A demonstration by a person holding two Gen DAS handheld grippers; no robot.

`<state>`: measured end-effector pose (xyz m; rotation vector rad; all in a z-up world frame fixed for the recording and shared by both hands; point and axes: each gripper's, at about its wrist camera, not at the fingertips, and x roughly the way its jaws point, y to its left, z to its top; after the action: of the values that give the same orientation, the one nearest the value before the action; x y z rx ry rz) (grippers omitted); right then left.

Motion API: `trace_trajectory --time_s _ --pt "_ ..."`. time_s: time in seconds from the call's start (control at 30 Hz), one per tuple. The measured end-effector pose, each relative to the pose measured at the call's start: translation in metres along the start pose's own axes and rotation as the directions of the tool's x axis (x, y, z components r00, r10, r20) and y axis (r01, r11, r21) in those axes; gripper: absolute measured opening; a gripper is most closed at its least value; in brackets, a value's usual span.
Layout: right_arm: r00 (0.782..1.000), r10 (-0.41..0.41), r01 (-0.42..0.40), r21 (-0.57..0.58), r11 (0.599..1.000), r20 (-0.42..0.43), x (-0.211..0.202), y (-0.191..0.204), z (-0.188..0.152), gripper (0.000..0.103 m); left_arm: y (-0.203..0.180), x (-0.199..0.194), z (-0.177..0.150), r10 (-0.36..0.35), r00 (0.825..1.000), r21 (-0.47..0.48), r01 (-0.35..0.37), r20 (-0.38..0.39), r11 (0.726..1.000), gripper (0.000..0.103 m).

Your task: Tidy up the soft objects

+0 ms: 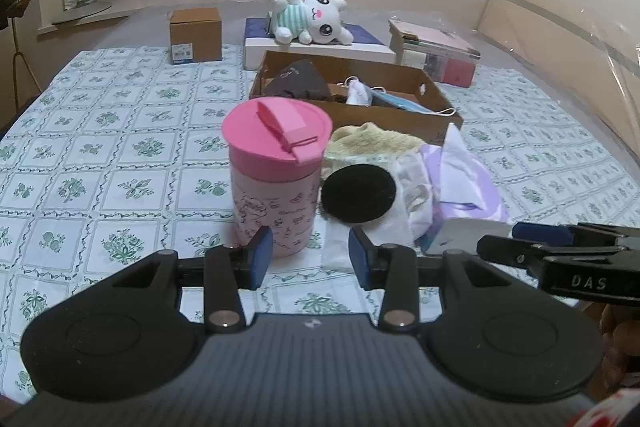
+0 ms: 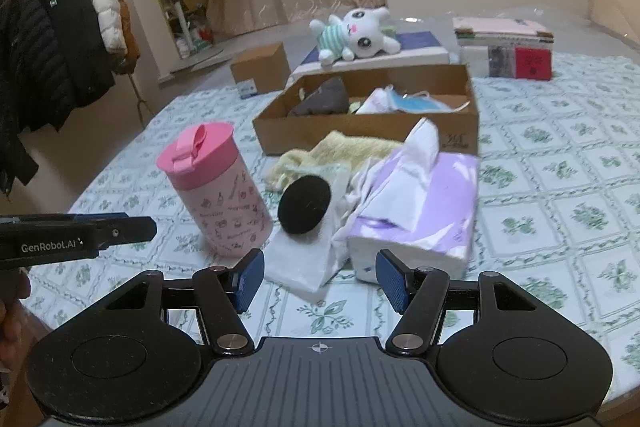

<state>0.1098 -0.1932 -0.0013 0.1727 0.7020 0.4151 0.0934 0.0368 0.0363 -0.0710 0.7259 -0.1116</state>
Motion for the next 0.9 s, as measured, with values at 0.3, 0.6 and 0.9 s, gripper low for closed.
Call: trace_trajectory --time_s 0.3,0.6,0.9 --pt "0.997 0.002 0.001 0.043 0.999 -0.071 0.052 0.002 -0.012 0.060 0.011 0.022 -0.006 0.007 0.999 0.005 -0.007 -0.032 1.000 0.037" --pt "0.992 0.012 0.002 0.106 0.994 -0.128 0.096 -0.004 -0.018 0.040 0.022 0.050 -0.013 -0.008 0.996 -0.009 0.007 -0.086 1.000 0.037" --pt "0.986 0.042 -0.025 0.109 0.994 -0.158 0.095 -0.005 -0.019 0.003 0.021 0.053 -0.019 -0.008 0.995 -0.004 0.008 -0.099 1.000 0.037"
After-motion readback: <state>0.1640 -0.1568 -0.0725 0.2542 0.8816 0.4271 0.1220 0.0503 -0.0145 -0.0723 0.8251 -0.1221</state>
